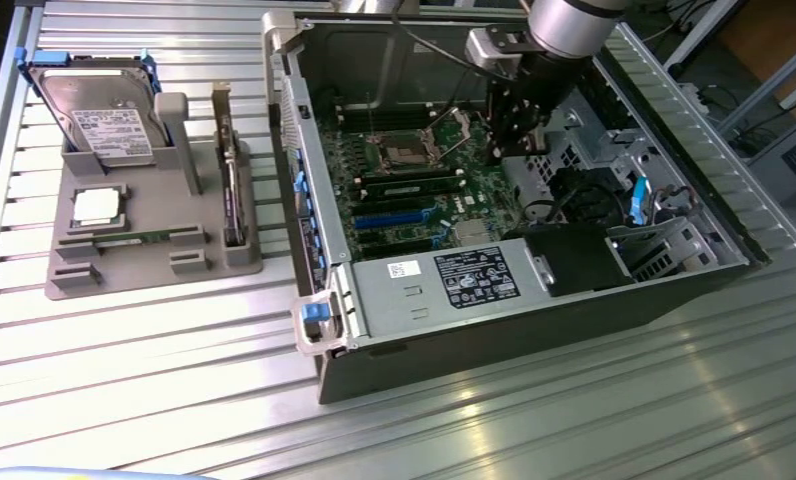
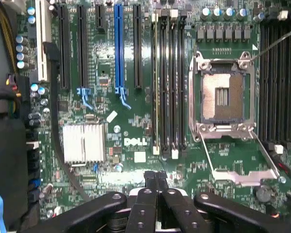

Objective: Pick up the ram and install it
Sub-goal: 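Press down the ram until it locks into place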

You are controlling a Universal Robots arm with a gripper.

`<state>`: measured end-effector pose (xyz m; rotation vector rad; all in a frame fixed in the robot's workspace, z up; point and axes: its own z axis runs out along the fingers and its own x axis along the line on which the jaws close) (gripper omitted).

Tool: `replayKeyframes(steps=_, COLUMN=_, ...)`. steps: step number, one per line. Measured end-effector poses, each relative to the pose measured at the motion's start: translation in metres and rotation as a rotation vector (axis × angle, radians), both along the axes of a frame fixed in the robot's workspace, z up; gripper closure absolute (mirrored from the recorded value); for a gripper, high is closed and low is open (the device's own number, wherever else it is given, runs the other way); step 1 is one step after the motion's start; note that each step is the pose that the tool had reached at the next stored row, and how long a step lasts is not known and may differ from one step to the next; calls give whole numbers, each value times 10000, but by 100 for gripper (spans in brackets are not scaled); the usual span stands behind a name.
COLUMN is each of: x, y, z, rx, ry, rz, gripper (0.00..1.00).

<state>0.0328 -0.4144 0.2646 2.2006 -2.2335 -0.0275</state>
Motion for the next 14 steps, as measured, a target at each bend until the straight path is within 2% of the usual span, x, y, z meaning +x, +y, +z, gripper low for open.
replayKeyframes(steps=3, x=115, y=0, z=91, rx=-29, ry=-1, rz=-1, gripper=90)
replayKeyframes(steps=8, x=179, y=0, z=267, rx=-38, ry=0, rz=-1, gripper=90)
replayKeyframes(steps=14, x=180, y=0, z=269, rx=-38, ry=0, rz=0, gripper=90)
